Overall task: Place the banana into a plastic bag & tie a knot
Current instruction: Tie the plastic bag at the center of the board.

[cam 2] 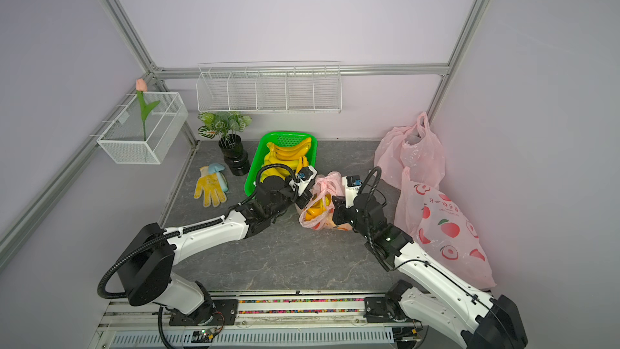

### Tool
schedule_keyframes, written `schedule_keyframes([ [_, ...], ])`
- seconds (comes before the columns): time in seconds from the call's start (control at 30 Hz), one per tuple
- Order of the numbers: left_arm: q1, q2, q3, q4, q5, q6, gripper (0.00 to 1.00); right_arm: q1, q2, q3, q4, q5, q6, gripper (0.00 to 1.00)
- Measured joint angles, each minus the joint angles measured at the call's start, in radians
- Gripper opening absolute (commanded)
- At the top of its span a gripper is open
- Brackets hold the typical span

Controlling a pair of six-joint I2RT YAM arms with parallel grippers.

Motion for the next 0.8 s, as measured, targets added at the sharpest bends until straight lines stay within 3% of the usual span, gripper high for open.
schedule_keyframes([
  [0.4,0.015,-0.004,-0.005,-0.001,0.001,-0.014,0.0,-0.119,-0.047,-0.033,-0.149,0.076,-0.045,0.07],
  [0.8,0.019,-0.003,-0.01,-0.022,0.022,-0.022,0.0,-0.296,-0.021,-0.033,-0.17,0.052,-0.06,0.07],
])
